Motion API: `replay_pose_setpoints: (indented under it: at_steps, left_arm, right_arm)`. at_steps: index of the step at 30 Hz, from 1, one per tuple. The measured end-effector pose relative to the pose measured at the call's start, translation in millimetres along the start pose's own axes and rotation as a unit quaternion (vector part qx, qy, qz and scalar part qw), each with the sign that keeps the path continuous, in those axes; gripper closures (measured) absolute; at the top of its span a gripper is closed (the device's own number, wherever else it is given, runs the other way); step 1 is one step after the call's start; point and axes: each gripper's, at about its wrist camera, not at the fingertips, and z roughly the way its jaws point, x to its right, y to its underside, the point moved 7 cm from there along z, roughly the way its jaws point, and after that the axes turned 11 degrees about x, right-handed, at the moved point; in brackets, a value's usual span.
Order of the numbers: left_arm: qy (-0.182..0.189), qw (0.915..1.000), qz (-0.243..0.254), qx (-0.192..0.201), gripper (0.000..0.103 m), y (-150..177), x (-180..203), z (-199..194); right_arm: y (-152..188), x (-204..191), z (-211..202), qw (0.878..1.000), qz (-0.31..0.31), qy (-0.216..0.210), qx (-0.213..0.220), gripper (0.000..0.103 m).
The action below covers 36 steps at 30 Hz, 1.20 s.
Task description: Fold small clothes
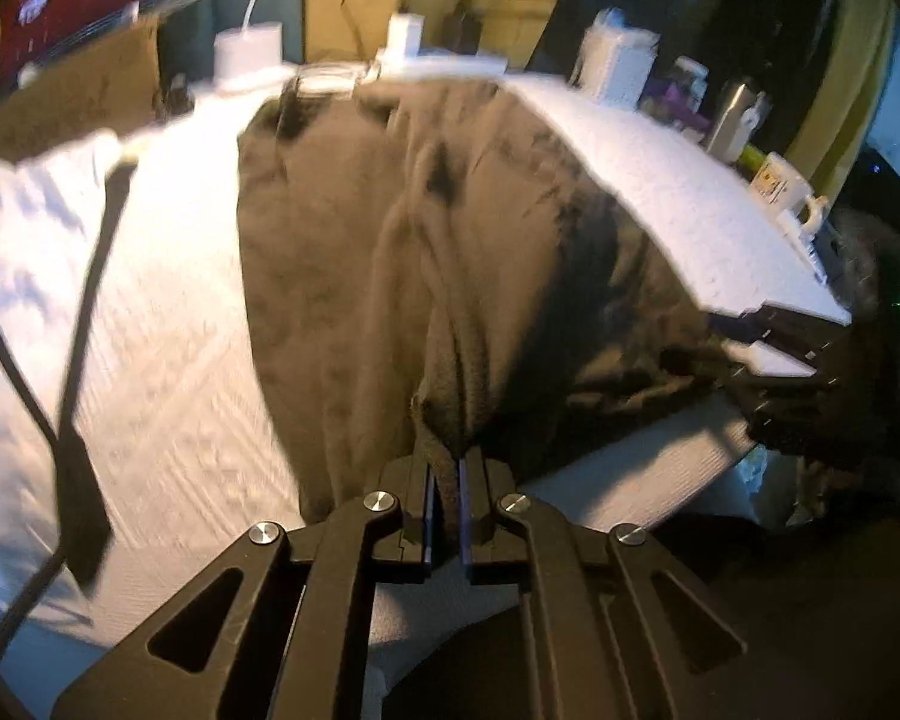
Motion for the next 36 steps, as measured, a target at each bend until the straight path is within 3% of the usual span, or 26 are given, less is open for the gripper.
replay_pose_setpoints:
  at_steps: [4,8,9,14,16,18,24,31,36]
  left_arm:
    - [0.008,0.9999,-0.005,-0.004,0.099,7.3,2.1,-2.7]
    - [0.014,0.9997,-0.015,-0.010,0.097,7.5,-3.8,-8.8]
    - [0.012,0.9997,-0.019,-0.013,0.092,7.7,-9.6,-12.5]
    - [0.016,0.9998,-0.012,-0.009,0.090,0.9,-25.0,-31.5]
    - [0.000,1.0000,-0.008,0.000,0.063,-7.5,-34.2,-35.1]
    - [-0.008,0.9997,-0.018,0.016,0.056,-19.8,-43.4,-37.1]
    - [-0.021,0.9986,-0.025,0.040,0.055,-65.3,-58.2,-15.7]
    - [-0.010,0.9983,-0.019,0.054,0.055,-123.2,-57.8,42.4]
    - [0.024,0.9974,-0.017,0.065,0.055,-159.7,-52.7,83.4]
  right_arm:
    - [0.6,1.2,-0.9,1.000,-0.004,0.000,-0.006,0.051]
    - [-2.3,4.3,-1.7,1.000,-0.004,-0.001,-0.017,0.040]
    - [-4.4,5.9,-2.2,1.000,-0.006,0.003,-0.016,0.039]
    - [-19.2,19.3,-5.4,1.000,0.001,0.011,-0.007,0.038]
    - [-27.0,24.5,-3.7,1.000,0.004,0.013,-0.003,0.037]
    - [-36.1,30.1,-0.3,1.000,0.004,0.016,0.001,0.037]
    - [-60.9,42.5,15.2,1.000,0.002,0.017,0.009,0.037]
    - [-82.2,53.5,39.5,1.000,0.001,0.014,0.009,0.037]
    - [-90.9,64.3,60.4,1.000,0.006,0.014,0.003,0.037]
